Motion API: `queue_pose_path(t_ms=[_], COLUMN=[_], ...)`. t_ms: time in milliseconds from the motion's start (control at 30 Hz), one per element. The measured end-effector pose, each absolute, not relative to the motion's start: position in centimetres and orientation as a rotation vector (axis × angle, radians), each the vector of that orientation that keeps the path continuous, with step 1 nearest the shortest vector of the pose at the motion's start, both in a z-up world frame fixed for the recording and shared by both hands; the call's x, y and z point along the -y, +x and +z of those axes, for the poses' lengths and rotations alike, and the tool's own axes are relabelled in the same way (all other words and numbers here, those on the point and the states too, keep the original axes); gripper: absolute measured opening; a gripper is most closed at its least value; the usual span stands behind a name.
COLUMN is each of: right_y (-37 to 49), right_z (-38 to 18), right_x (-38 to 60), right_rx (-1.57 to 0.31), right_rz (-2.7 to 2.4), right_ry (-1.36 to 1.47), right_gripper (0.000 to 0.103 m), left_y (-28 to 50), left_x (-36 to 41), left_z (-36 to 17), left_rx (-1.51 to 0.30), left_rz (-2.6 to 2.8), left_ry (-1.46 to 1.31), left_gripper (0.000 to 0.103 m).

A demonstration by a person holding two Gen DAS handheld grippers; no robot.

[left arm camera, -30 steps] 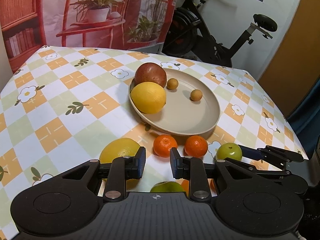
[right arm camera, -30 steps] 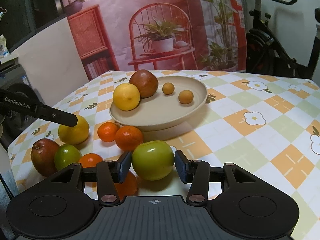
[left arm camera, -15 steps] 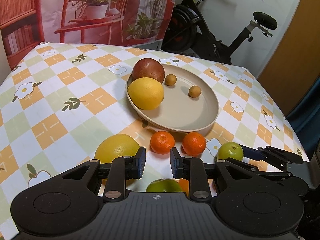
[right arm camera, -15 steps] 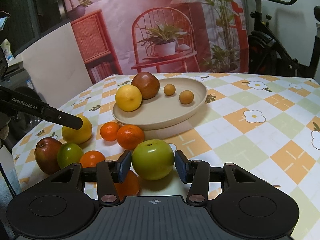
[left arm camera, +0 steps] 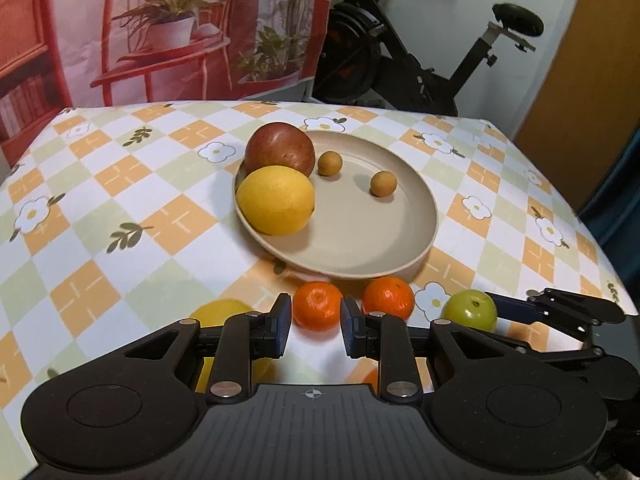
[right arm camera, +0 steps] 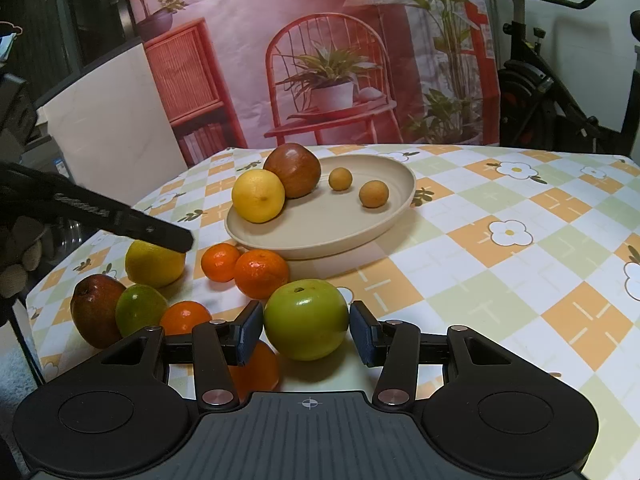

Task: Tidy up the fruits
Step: 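Lower the left gripper onto an orange tangerine and close while the right holds the green apple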

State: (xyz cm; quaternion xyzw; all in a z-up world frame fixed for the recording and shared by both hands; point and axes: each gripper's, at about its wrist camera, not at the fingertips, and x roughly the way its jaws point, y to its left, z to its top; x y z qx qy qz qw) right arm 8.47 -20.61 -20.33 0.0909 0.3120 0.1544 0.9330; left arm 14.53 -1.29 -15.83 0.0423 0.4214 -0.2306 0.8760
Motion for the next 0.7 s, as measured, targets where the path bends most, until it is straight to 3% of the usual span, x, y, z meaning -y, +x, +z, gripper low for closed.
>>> queue_pose_path(t_ms=[233, 333, 700], right_y=[8.5, 8.5, 8.6], right_z=[-20.3, -20.4, -20.3], right_x=[20.6, 20.6, 20.7], right_rx=[-0.639, -0.639, -0.641], right_rz=[0.316, 0.317, 0.318], right_ry=[0.186, 0.187, 0.188], right_gripper=[0.044, 0.044, 0.044], left_y=[15.4, 15.5, 16.4], left_x=[2.3, 2.5, 3.3], left_z=[-16.7, -16.9, -17.9], left_rx=[-0.896, -0.899, -0.938], left_rz=[-0.486, -0.487, -0.506], left_ry=[0.142, 0.149, 0.165], left_gripper=[0.032, 0.040, 0.040])
